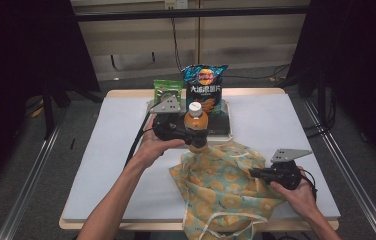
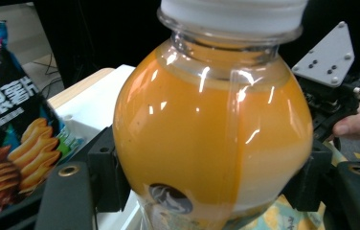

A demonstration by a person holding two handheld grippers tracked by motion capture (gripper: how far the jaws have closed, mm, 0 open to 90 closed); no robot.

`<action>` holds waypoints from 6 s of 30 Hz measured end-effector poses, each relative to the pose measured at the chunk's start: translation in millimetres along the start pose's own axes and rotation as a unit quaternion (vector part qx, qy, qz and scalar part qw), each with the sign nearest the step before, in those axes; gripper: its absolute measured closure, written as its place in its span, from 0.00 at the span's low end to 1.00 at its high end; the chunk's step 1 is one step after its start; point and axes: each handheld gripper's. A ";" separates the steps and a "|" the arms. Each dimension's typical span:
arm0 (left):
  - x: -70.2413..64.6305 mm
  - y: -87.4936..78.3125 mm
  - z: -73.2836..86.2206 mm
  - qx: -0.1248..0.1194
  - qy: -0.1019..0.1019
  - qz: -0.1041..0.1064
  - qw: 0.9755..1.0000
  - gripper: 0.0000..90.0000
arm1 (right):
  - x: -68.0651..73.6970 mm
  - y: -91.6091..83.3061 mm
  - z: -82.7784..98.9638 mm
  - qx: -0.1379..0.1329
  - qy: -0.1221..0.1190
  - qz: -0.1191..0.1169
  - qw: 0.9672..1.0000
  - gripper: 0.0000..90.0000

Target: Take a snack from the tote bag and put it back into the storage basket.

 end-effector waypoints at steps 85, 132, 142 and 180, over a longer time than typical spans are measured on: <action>153.3 -9.2 80.9 0.075 -0.044 -0.122 0.989 0.35 | 7.0 -19.9 3.5 -0.093 0.013 -0.002 0.996 0.25; 101.6 -74.9 60.1 0.060 -0.082 -0.196 0.975 0.03 | 8.9 -27.1 0.5 -0.117 0.016 0.033 0.992 0.11; 64.0 -91.1 58.6 0.050 -0.071 -0.212 0.973 0.04 | 8.7 -30.4 0.9 -0.123 0.016 0.042 0.991 0.11; -42.8 -149.1 150.5 0.035 -0.098 -0.219 0.970 0.03 | 2.3 -36.9 9.7 -0.138 0.038 0.069 0.987 0.12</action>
Point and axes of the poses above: each handheld gripper's, and its own axes: y roughly forward along the jaws, z roughly out of its underside, x roughly to its left, and after that the axes turned 8 degrees about -z, right-handed
